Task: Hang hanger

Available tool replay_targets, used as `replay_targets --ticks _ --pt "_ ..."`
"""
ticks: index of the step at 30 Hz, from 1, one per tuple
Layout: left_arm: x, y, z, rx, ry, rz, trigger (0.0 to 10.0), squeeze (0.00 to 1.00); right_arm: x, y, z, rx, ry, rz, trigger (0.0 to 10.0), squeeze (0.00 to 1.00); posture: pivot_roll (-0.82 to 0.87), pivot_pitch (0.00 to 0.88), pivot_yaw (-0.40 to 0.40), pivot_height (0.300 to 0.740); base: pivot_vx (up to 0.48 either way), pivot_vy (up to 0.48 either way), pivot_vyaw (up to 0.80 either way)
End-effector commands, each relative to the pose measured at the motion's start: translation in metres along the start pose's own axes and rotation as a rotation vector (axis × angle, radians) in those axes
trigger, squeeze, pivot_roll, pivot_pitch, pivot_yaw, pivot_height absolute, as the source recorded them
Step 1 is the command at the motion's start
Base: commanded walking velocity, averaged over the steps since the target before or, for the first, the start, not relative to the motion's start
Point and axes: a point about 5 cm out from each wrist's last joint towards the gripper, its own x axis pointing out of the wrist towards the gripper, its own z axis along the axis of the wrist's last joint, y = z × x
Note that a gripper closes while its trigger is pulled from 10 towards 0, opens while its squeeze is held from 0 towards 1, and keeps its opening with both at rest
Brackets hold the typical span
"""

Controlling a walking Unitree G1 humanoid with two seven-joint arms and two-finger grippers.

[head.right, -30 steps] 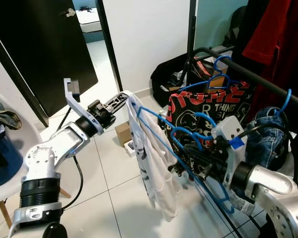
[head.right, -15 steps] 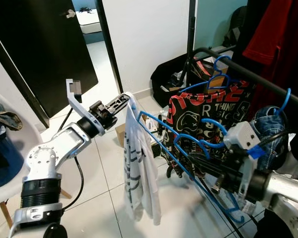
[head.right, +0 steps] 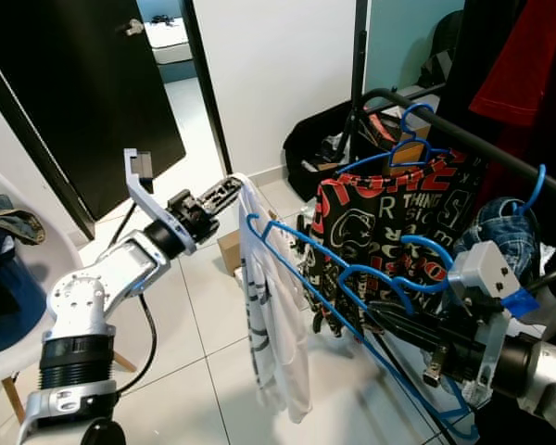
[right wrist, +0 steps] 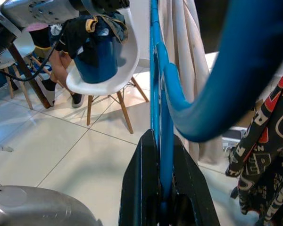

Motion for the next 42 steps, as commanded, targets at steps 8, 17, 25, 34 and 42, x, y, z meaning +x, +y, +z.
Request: replay_targets --ticks 8,17,25,34,42 --pt "-0.002 -0.007 -0.001 -0.007 0.002 -0.038 10.0 0.00 0.005 -0.005 0.008 -0.049 -0.041 -0.041 10.0 0.00 -0.04 0.000 0.104 0.740 0.000 0.000 0.00" --pt "-0.001 -0.008 -0.001 -0.015 0.001 -0.049 10.0 0.00 0.009 -0.009 0.008 -0.058 -0.037 -0.065 10.0 0.00 -0.04 0.000 0.102 0.740 0.000 0.000 0.00" --pt "0.000 -0.011 0.000 -0.024 -0.002 -0.060 10.0 0.00 0.013 -0.011 0.001 -0.051 0.003 -0.088 10.0 0.00 -0.04 0.000 0.104 0.740 0.000 0.000 0.00" --pt "0.002 -0.014 0.000 -0.029 -0.003 -0.069 10.0 0.00 0.020 -0.009 -0.005 -0.046 0.028 -0.094 10.0 0.00 -0.04 0.000 0.106 0.740 0.000 0.000 0.00" --pt "0.000 -0.011 0.000 -0.024 0.003 -0.061 10.0 0.00 0.014 -0.011 0.010 -0.034 -0.112 -0.093 10.0 0.00 -0.04 0.000 0.108 0.740 0.000 0.000 0.00"
